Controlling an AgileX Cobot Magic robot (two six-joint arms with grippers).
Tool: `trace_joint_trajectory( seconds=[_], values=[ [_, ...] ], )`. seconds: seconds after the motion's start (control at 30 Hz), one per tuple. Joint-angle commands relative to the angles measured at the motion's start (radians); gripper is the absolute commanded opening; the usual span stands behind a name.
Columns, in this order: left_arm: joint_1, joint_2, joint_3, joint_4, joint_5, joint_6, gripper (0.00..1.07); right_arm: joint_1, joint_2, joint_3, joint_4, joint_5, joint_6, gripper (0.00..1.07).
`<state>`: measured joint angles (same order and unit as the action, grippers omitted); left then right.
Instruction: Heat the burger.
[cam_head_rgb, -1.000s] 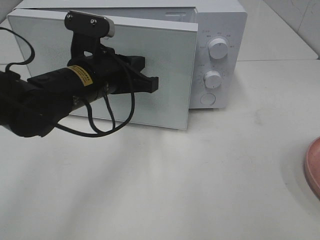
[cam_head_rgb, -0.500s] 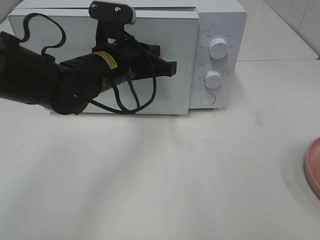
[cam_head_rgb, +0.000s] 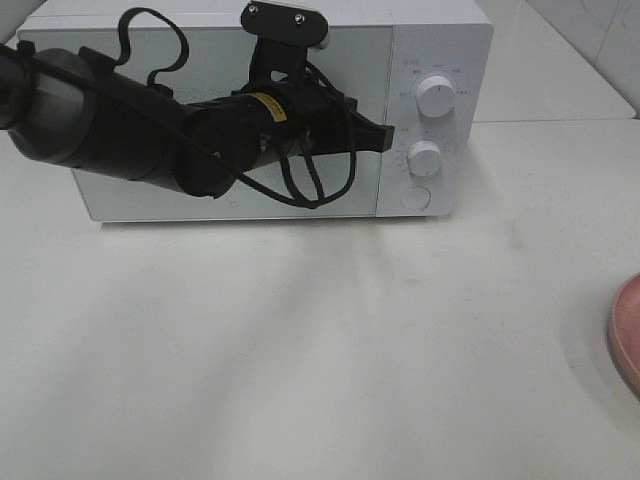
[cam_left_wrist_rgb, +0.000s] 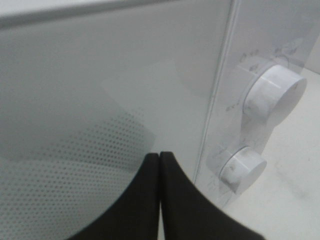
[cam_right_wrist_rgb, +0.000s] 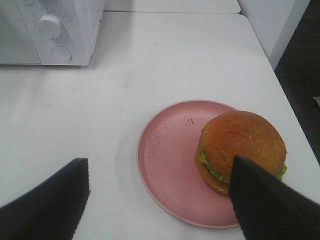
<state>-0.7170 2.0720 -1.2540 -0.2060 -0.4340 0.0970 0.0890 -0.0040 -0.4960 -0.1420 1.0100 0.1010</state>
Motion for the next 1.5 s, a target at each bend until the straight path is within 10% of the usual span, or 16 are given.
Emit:
trace_joint_trajectory(
  seconds=[0.03, 0.73, 0.8, 0.87, 0.97, 1.5],
  values=[
    [0.040, 0.009, -0.040, -0.098, -0.051, 0.002, 0.00, -0.007, -0.029, 0.001, 0.000, -0.013, 0.004, 0.76],
    [-0.048, -0.143, -0.025, -0.017, 0.587, 0.013, 0.11, -0.007, -0.029, 0.001, 0.000, -0.013, 0.004, 0.76],
    [-0.048, -0.157, -0.025, -0.017, 0.670, 0.013, 0.28, -0.007, -0.029, 0.001, 0.000, -0.013, 0.004, 0.76],
    [-0.046, -0.176, -0.025, -0.021, 0.774, 0.012, 0.77, -0.007, -0.029, 0.001, 0.000, -0.013, 0.004, 0.76],
    [-0.046, -0.192, -0.025, -0.020, 0.875, 0.010, 1.01, -0.007, -0.029, 0.001, 0.000, -0.013, 0.004, 0.76],
    [0.024, -0.350, -0.012, 0.066, 1.476, -0.032, 0.98, -0.007, -0.029, 0.001, 0.000, -0.013, 0.004, 0.76]
  ],
)
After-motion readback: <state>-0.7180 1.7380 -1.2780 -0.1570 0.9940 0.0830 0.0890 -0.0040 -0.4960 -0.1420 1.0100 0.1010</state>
